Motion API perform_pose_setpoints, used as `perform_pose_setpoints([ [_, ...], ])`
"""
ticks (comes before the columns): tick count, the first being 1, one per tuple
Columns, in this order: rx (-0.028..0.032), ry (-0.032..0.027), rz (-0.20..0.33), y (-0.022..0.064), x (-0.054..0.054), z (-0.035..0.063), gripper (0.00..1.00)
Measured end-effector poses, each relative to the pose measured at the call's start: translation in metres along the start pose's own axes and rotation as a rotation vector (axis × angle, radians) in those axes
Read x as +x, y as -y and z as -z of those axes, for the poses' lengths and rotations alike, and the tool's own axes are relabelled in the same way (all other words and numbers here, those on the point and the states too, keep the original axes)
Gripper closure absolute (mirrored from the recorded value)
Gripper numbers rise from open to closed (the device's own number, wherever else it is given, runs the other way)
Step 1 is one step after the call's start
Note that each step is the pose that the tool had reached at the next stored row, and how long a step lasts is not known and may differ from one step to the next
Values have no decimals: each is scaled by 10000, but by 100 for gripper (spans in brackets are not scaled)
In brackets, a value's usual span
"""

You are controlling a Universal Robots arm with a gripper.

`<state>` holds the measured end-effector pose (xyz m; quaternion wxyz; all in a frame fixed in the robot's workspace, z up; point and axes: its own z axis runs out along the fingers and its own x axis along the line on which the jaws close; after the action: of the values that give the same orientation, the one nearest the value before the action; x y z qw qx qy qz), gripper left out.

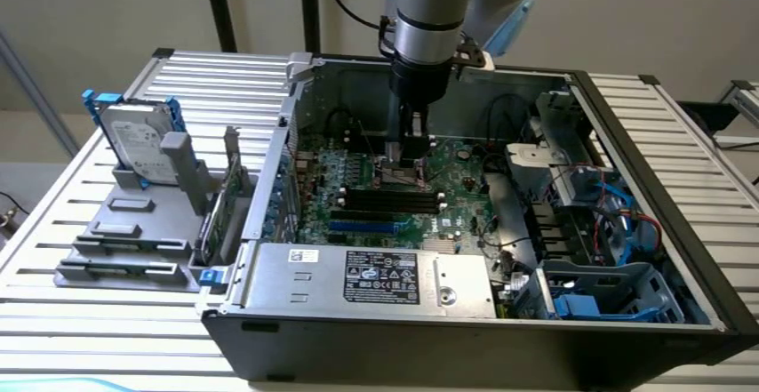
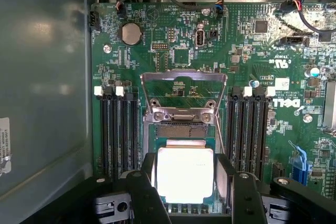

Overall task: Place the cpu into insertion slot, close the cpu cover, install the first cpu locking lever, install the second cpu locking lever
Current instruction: 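Place the cpu into insertion slot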

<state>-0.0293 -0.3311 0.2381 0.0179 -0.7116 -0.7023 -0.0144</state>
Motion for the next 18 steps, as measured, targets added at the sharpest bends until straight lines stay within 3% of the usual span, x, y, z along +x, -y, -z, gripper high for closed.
perform_pose_setpoints([
  [18, -2, -8, 0, 2, -13, -299, 46],
])
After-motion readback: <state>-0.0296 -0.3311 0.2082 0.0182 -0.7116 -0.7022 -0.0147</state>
